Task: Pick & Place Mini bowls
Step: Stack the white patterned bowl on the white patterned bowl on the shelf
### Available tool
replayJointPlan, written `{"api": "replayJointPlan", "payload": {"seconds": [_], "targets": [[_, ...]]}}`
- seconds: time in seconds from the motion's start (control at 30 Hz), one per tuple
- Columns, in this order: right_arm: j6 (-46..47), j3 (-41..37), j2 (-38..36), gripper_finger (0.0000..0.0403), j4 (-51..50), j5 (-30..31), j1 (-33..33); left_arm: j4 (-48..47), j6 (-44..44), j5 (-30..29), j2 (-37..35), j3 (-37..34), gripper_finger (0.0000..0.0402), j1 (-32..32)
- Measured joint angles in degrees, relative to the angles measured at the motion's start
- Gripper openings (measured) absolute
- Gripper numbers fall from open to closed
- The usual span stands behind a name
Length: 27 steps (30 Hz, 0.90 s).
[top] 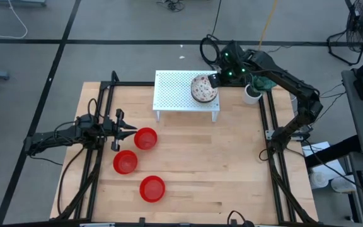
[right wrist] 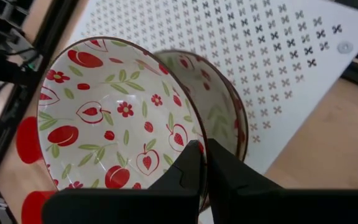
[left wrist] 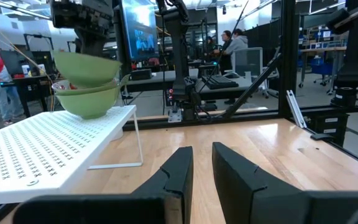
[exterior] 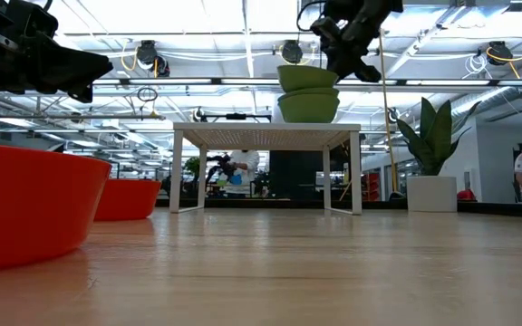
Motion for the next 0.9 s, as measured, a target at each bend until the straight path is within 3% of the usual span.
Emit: {"api": "replayJointPlan", "payload": {"seconds": [0.77, 0.9], "targets": [[-0.87, -2.03, -0.04, 0.0036, 1.21, 0.45, 0.0, 0.0, 0.0, 0.0, 0.0, 0.01, 0.0065, 0.02], [-0.99, -2.03, -0.37, 0.0049, 3.04, 3.4, 0.04, 0.0, 0.0, 0.0, -0.01, 0.0, 0.0065, 0.02]]}}
